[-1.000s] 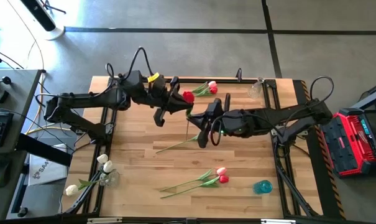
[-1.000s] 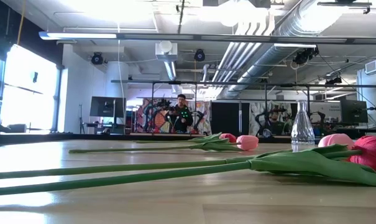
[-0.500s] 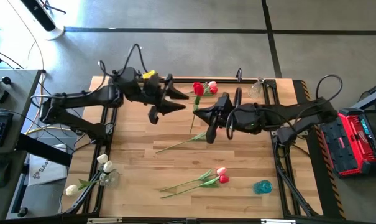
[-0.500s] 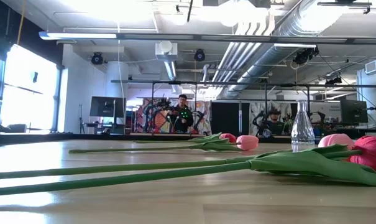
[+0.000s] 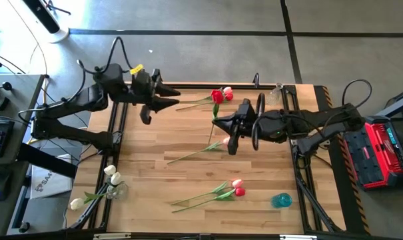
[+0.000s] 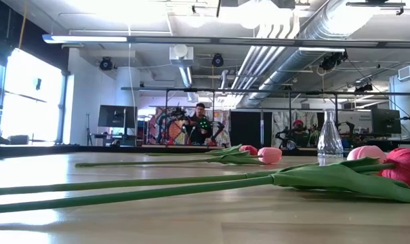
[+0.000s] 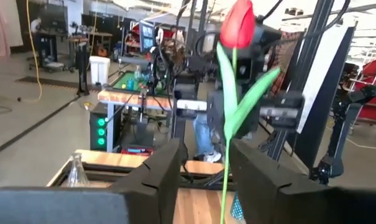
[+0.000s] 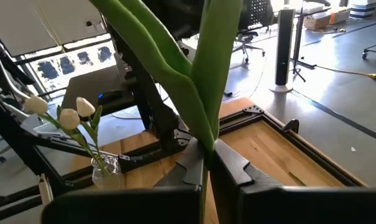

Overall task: Sort flowers into vase by color
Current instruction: Put the middle red flower into the blue vase

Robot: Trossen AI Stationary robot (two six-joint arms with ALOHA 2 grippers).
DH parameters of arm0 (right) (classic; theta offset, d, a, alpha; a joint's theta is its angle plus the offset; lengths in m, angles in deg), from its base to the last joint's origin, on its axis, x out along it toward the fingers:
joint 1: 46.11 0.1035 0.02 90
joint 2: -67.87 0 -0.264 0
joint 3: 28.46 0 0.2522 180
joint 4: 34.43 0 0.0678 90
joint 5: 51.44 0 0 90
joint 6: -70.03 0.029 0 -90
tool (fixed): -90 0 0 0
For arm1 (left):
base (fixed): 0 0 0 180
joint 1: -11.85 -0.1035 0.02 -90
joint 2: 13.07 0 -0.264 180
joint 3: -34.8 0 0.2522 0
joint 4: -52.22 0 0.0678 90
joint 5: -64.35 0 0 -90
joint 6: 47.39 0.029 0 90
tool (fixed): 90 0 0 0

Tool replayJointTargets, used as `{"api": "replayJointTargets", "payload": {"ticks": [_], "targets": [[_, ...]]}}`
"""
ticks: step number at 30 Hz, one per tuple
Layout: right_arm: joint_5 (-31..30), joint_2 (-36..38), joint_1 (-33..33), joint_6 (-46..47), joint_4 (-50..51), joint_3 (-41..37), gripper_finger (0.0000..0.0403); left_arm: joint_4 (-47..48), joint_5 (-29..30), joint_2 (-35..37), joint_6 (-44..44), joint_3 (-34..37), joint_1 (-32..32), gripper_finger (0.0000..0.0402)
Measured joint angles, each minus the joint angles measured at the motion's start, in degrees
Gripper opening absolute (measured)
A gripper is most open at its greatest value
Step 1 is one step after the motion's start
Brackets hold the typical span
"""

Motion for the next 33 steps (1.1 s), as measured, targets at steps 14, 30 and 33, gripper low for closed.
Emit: {"api": "replayJointTargets", "payload": {"ticks": [14, 30, 33], "targets": [[0.24, 3.4, 0.94, 0.42, 2.23, 0.0, 0.0, 0.3, -0.25, -0.26, 2.58, 0.02, 0.01, 0.0005], [0.34, 6.76, 2.69, 0.48, 5.2, 0.0, 0.0, 0.23, -0.26, -0.4, 4.47, 0.02, 0.01, 0.0012], [0.35, 7.03, 2.69, 0.35, 5.09, 0.0, 0.0, 0.32, -0.26, -0.5, 4.45, 0.02, 0.01, 0.001]]}}
